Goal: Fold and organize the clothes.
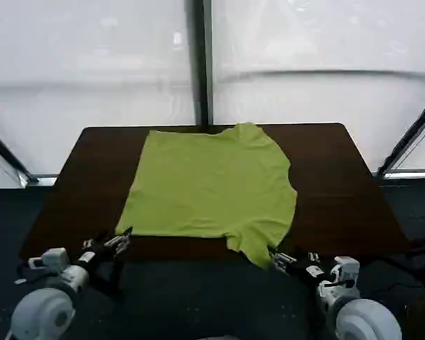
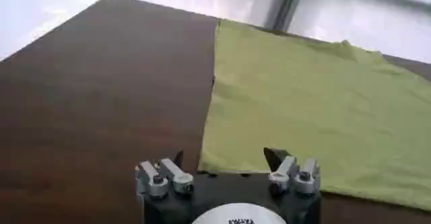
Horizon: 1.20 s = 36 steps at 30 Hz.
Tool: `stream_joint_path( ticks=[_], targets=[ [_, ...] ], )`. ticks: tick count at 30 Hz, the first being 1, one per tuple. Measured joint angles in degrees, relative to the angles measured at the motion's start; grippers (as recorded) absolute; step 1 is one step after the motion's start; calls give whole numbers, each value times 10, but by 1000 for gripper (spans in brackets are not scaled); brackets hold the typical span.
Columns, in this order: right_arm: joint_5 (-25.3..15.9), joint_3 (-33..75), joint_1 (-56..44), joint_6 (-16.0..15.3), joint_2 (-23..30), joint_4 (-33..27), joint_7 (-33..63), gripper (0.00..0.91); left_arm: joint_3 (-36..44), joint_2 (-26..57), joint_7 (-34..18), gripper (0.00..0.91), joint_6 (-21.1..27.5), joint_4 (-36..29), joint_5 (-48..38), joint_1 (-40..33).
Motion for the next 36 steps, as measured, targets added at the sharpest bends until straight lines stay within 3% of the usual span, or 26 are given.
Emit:
stream_joint_path(
  ticks=[5, 8, 9, 11, 12, 15, 16, 18, 19, 20, 22, 24, 36],
  targets=[
    [-11, -13, 7, 4, 7, -16, -5, 868, 3, -5, 0, 878, -4, 9, 2, -3],
    [-15, -18, 8, 6, 10, -22, -8, 702, 5, -6, 1, 878, -6, 11, 3, -3],
    [-17, -19, 8, 6, 10, -24, -9, 692, 5, -6, 1, 878, -6, 11, 3, -3],
    [-20, -20, 8, 8, 11, -26, -12, 605, 5, -7, 1, 819, -6, 11, 3, -2],
    [-21, -20, 8, 9, 11, -27, -13, 556, 6, -7, 1, 673, -6, 11, 3, -2],
    [-22, -22, 8, 9, 12, -29, -14, 458, 9, -9, 2, 556, -7, 10, 5, -2],
    [-23, -22, 8, 9, 12, -29, -14, 390, 11, -10, 2, 488, -7, 11, 7, -3],
    [-23, -23, 7, 10, 12, -29, -14, 156, 12, -12, 2, 312, -8, 14, 8, -5],
    [-23, -23, 6, 10, 12, -29, -14, 156, 13, -12, 2, 234, -9, 15, 8, -6],
    [-23, -22, 6, 10, 12, -29, -14, 78, 14, -13, 2, 146, -10, 16, 9, -6],
    [-22, -21, 4, 10, 11, -30, -14, 39, 15, -15, 2, 20, -12, 19, 9, -7],
    [-22, -21, 3, 10, 10, -30, -14, 0, 15, -16, 2, 0, -12, 19, 9, -7],
    [-4, -2, -25, 5, -18, 12, -1, 0, -5, -19, -7, 0, -9, -22, 5, 34]
  ],
)
